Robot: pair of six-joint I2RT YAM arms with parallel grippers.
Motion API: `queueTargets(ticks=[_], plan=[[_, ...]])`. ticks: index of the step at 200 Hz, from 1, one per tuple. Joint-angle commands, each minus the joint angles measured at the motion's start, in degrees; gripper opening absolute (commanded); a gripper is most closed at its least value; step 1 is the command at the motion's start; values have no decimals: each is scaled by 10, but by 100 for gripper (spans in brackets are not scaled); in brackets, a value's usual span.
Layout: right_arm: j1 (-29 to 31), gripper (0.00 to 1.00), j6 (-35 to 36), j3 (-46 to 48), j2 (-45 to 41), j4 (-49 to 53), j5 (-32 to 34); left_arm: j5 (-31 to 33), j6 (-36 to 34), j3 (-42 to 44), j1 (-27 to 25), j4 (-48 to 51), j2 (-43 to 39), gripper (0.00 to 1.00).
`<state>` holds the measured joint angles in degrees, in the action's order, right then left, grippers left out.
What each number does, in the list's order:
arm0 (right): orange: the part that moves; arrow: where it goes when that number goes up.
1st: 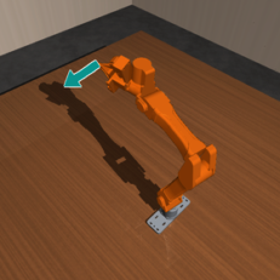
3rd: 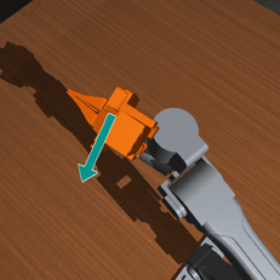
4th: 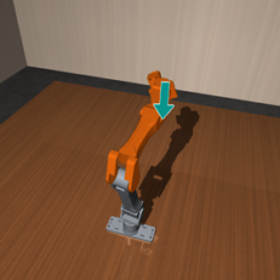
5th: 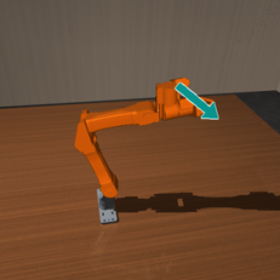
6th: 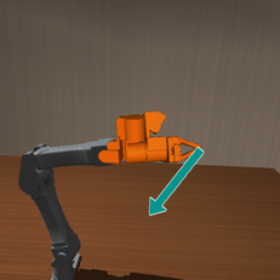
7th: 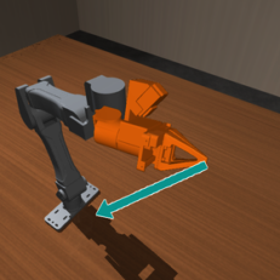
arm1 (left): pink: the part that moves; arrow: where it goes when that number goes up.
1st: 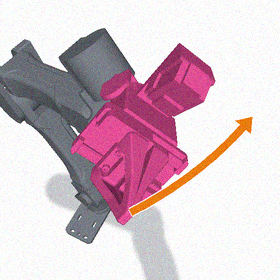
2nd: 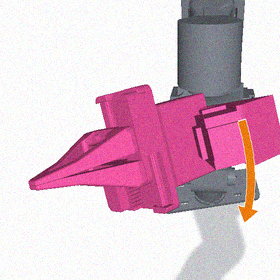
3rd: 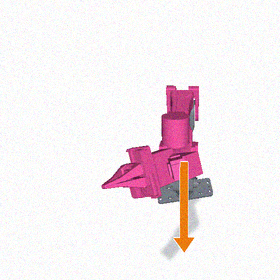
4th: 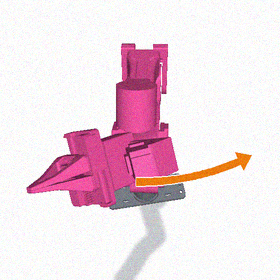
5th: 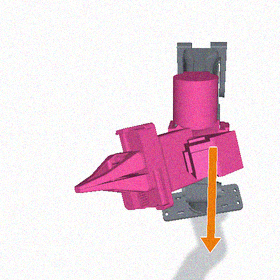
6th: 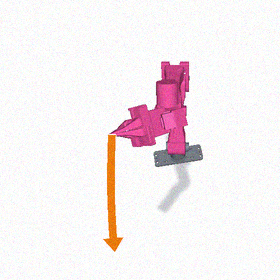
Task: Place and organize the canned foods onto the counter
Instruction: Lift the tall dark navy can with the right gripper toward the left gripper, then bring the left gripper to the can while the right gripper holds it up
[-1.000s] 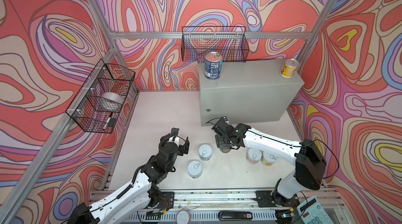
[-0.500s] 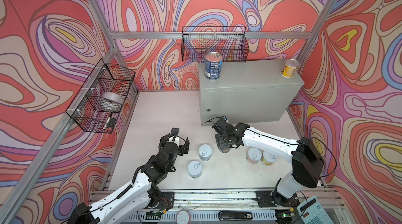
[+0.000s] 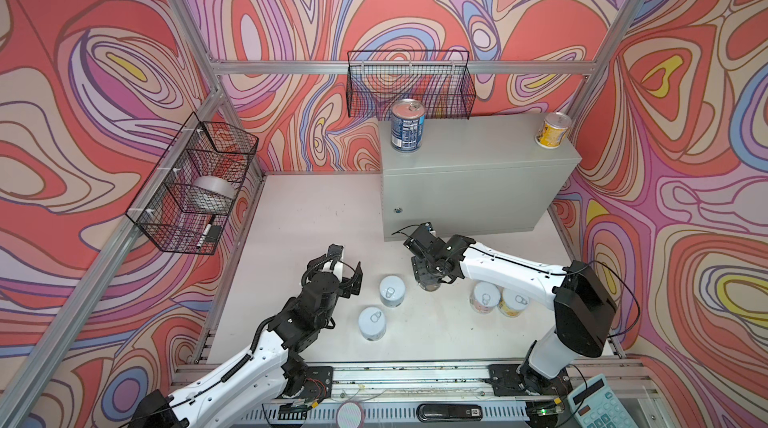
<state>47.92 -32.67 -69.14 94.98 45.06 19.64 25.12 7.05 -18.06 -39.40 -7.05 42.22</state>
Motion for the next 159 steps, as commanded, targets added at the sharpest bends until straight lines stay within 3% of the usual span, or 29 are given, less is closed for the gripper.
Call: queueTargets(ticks=[1,41,100,125,159], plan=[[-5,72,-3,16,-6,4,13,-12,-8,-5,-2,-4,6,100],[-12,69,-2,22,-36,-17,-2,-25,-12,-5,-2,-9,15,100],[-27,67,19,0,-64,-25,-20,-156,-16,-41,-2,12,31,100],[-32,67,29,-10,-75,-33,-36,-241,-22,-69,-2,27,29,98],[-34,67,41,-30,-83,-32,-59,-305,20,-83,-2,8,56,98]])
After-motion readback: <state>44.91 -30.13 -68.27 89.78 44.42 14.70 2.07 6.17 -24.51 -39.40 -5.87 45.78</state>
